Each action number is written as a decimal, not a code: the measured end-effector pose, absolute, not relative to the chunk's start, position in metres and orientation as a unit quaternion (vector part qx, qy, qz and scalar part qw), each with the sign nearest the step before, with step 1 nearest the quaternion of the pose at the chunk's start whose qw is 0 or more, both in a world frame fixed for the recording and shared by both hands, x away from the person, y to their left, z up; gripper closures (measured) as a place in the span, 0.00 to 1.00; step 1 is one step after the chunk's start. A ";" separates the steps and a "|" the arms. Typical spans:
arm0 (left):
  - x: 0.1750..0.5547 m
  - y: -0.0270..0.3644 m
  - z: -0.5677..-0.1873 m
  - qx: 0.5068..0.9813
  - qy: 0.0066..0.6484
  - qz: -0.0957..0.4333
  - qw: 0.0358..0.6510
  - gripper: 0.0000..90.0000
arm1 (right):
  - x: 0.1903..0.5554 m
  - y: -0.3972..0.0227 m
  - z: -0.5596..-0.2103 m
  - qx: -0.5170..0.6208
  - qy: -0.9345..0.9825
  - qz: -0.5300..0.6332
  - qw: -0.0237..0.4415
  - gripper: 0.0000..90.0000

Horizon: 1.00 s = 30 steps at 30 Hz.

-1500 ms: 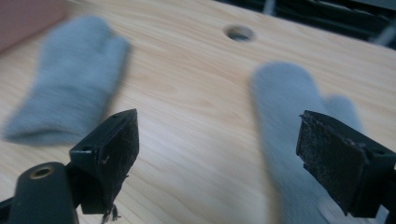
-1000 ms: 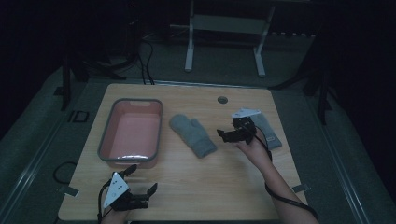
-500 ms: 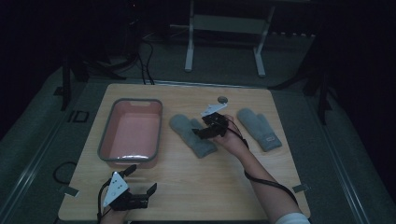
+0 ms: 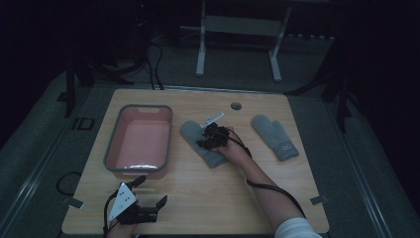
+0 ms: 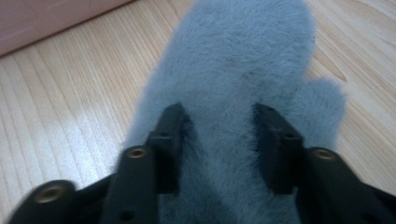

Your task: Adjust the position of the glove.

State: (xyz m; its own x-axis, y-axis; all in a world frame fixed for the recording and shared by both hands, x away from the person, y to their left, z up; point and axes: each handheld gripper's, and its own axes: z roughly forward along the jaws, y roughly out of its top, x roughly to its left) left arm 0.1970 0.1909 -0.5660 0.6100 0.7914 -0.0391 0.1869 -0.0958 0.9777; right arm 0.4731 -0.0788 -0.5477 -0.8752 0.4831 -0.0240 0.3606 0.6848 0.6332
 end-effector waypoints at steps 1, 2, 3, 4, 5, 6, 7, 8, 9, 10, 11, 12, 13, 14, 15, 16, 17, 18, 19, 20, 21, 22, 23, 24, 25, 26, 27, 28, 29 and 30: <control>0.197 0.191 -0.566 0.691 0.354 0.264 0.573 0.01 | 0.474 -0.080 -0.548 0.240 0.909 0.328 0.088 0.71; 0.196 0.191 -0.566 0.690 0.354 0.263 0.574 0.01 | 0.474 -0.081 -0.549 0.245 0.907 0.330 0.087 0.75; 0.196 0.191 -0.565 0.690 0.354 0.264 0.574 0.01 | 0.472 -0.081 -0.548 0.248 0.906 0.330 0.092 0.80; 0.196 0.191 -0.565 0.691 0.353 0.264 0.573 0.01 | 0.470 -0.080 -0.547 0.254 0.904 0.329 0.099 0.85; 0.196 0.190 -0.566 0.690 0.354 0.264 0.574 0.01 | 0.468 -0.080 -0.545 0.271 0.898 0.330 0.105 0.88; 0.196 0.190 -0.566 0.689 0.354 0.263 0.575 0.01 | 0.466 -0.079 -0.543 0.287 0.893 0.330 0.107 0.89; 0.196 0.190 -0.566 0.688 0.355 0.262 0.575 0.01 | 0.463 -0.079 -0.541 0.300 0.887 0.334 0.109 0.90; 0.197 0.190 -0.566 0.688 0.355 0.262 0.576 0.01 | 0.461 -0.080 -0.539 0.312 0.881 0.338 0.111 0.90; 0.196 0.190 -0.565 0.687 0.354 0.263 0.577 0.01 | 0.457 -0.081 -0.537 0.327 0.873 0.344 0.116 0.90; 0.196 0.190 -0.565 0.687 0.355 0.263 0.577 0.01 | 0.452 -0.083 -0.533 0.343 0.863 0.353 0.117 0.90; 0.196 0.190 -0.565 0.687 0.355 0.263 0.578 0.01 | 0.449 -0.084 -0.530 0.351 0.858 0.355 0.122 0.90; 0.196 0.190 -0.565 0.686 0.355 0.263 0.578 0.01 | 0.444 -0.088 -0.525 0.370 0.844 0.366 0.132 0.90; 0.196 0.190 -0.565 0.685 0.355 0.263 0.579 0.01 | 0.441 -0.090 -0.522 0.381 0.836 0.372 0.134 0.90; 0.196 0.190 -0.565 0.685 0.355 0.263 0.579 0.01 | 0.438 -0.092 -0.517 0.390 0.829 0.376 0.138 0.90; 0.196 0.190 -0.565 0.684 0.356 0.262 0.581 0.01 | 0.434 -0.094 -0.512 0.398 0.823 0.380 0.142 0.90; 0.196 0.190 -0.565 0.683 0.356 0.262 0.581 0.01 | 0.431 -0.097 -0.508 0.407 0.819 0.378 0.144 0.90; 0.196 0.190 -0.565 0.683 0.356 0.262 0.582 0.01 | 0.429 -0.098 -0.505 0.414 0.817 0.375 0.145 0.90; 0.196 0.189 -0.564 0.684 0.355 0.263 0.581 0.01 | 0.426 -0.101 -0.502 0.422 0.811 0.375 0.152 0.90; 0.196 0.189 -0.564 0.685 0.353 0.265 0.579 0.01 | 0.423 -0.104 -0.500 0.432 0.807 0.372 0.156 0.90; 0.195 0.189 -0.564 0.685 0.353 0.264 0.580 0.01 | 0.419 -0.108 -0.499 0.445 0.799 0.372 0.156 0.90; 0.195 0.188 -0.564 0.685 0.352 0.263 0.581 0.01 | 0.416 -0.111 -0.499 0.453 0.794 0.372 0.159 0.90; 0.195 0.188 -0.564 0.686 0.351 0.263 0.581 0.01 | 0.412 -0.115 -0.499 0.459 0.792 0.367 0.162 0.90; 0.195 0.188 -0.564 0.686 0.351 0.263 0.581 0.01 | 0.412 -0.115 -0.499 0.459 0.792 0.367 0.162 0.90; 0.195 0.187 -0.564 0.686 0.351 0.261 0.582 0.01 | 0.407 -0.125 -0.501 0.487 0.774 0.378 0.146 0.90; 0.195 0.187 -0.564 0.685 0.351 0.261 0.582 0.01 | 0.406 -0.127 -0.501 0.491 0.771 0.378 0.145 0.90; 0.195 0.187 -0.564 0.684 0.352 0.261 0.583 0.01 | 0.404 -0.129 -0.502 0.496 0.768 0.379 0.145 0.90; 0.195 0.187 -0.564 0.684 0.352 0.260 0.583 0.01 | 0.401 -0.131 -0.502 0.503 0.761 0.384 0.141 0.90; 0.195 0.186 -0.563 0.684 0.352 0.260 0.584 0.01 | 0.397 -0.133 -0.504 0.509 0.756 0.387 0.140 0.90; 0.195 0.186 -0.563 0.684 0.351 0.260 0.584 0.01 | 0.393 -0.133 -0.506 0.512 0.754 0.385 0.144 0.90; 0.195 0.186 -0.564 0.684 0.350 0.260 0.584 0.01 | 0.391 -0.133 -0.507 0.515 0.752 0.383 0.148 0.90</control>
